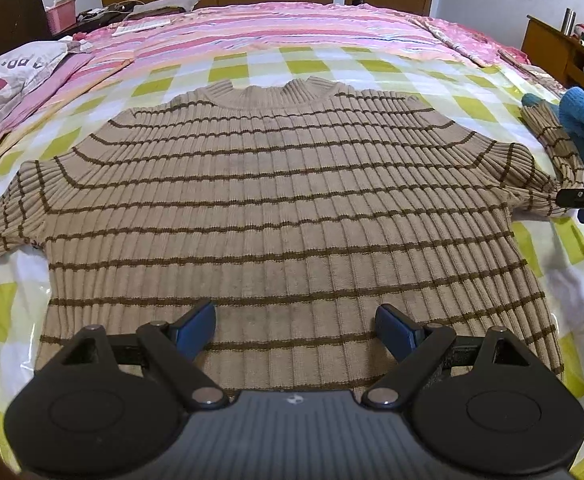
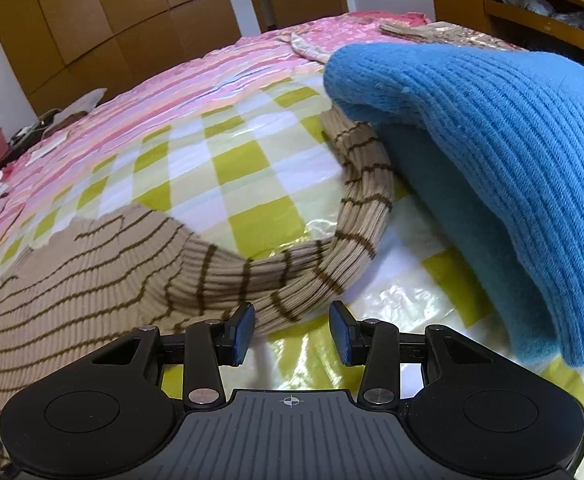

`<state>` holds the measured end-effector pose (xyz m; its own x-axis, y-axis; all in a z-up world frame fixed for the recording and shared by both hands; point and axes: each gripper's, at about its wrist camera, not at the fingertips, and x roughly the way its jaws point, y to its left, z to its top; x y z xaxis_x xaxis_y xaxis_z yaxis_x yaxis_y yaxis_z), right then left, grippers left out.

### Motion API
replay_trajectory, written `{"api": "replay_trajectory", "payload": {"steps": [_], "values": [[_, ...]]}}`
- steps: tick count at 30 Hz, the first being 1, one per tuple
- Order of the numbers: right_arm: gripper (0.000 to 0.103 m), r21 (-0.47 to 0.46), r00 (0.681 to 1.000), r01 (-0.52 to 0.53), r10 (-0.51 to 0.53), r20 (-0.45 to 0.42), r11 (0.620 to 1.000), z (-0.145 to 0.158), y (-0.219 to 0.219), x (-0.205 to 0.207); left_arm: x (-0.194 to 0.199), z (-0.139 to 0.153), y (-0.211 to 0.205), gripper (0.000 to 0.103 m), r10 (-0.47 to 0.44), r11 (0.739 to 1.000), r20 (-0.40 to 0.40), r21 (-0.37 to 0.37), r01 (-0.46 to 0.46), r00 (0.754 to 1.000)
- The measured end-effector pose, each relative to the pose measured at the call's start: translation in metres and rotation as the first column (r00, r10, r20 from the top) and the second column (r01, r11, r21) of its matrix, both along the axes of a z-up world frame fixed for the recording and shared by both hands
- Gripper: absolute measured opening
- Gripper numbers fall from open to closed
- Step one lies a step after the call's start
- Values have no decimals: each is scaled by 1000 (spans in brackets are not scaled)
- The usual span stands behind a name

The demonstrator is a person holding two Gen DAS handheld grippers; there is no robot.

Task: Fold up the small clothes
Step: 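Move the right gripper to the sleeve cuff beside the blue blanket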

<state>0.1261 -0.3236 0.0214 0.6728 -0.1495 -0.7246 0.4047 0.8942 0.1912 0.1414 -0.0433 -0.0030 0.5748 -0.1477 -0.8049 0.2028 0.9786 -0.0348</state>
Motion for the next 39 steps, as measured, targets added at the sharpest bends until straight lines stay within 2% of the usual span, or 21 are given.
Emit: {"api": "replay_trajectory", "payload": {"steps": [13,26,39], "values": [[43,-14,999,40,-40,7,999,1,-6,16,0,-3,3,93,6,1000,-5,-9,-6,1000],[46,-12,997,76,-77,-18,997,-11,-14,23,1,-6,3,93,8,1000,-11,-14,-8,1000],[46,-4,995,95,-95,33,995,-3,-22,26,4,-8,5,93,1,999,4,-38,-1,1000]]}}
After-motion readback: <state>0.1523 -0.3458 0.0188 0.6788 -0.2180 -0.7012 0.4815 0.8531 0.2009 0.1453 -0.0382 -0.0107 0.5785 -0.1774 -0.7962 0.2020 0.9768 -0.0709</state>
